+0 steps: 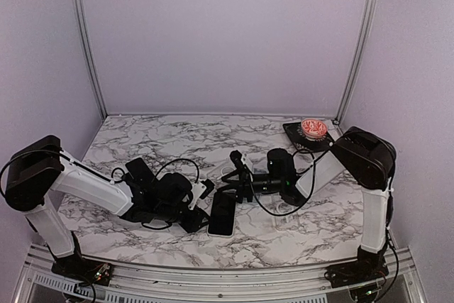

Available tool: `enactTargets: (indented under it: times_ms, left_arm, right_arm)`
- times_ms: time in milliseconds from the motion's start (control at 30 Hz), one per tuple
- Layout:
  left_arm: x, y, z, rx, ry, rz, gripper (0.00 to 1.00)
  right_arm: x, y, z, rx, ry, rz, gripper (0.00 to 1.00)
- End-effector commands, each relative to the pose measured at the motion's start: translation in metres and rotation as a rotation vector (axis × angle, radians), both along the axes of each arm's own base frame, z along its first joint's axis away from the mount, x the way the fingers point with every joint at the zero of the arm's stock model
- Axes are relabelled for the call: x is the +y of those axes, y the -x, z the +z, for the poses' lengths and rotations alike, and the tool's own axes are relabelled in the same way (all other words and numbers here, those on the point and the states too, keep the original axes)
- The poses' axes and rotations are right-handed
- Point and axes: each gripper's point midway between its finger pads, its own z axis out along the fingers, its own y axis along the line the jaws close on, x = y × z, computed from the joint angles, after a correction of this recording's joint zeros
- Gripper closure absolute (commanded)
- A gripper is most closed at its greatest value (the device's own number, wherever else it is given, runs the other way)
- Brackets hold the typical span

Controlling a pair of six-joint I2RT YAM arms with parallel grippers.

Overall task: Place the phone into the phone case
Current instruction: Install the phone into the phone case, then move the phone with the phone case to the center of the board.

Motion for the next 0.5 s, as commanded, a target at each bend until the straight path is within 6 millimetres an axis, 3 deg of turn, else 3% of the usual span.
enactTargets:
  times_ms: [0,33,133,200,267,333,467]
  left_arm:
    - [0.010,0.004,-0.004,-0.004,-0.041,-0.010,0.63]
    - [0.010,0.004,0.000,-0.008,-0.034,-0.012,0.62]
    - [0.011,0.005,0.010,-0.030,-0.006,-0.021,0.58]
    - [0.015,0.003,0.017,-0.051,0.012,-0.009,0.53]
    - [0.016,-0.001,0.026,-0.057,0.033,0.009,0.47]
    - [0.016,-0.005,0.031,-0.047,0.053,0.030,0.45]
    - [0.016,-0.013,0.023,-0.009,0.031,0.065,0.47]
  right_arm:
    - [0.001,-0.019,0.035,-0.067,-0.006,-0.041,0.34]
    - [-0.001,-0.022,0.040,-0.077,0.008,-0.066,0.29]
    - [-0.015,-0.039,0.053,-0.086,0.109,-0.225,0.29]
    - [-0.035,-0.057,0.054,-0.062,0.252,-0.423,0.34]
    - [-0.070,-0.063,0.039,0.019,0.478,-0.641,0.41]
    - [-0.088,-0.053,0.031,0.103,0.595,-0.764,0.47]
    - [-0.082,-0.011,0.014,0.282,0.649,-0.752,0.51]
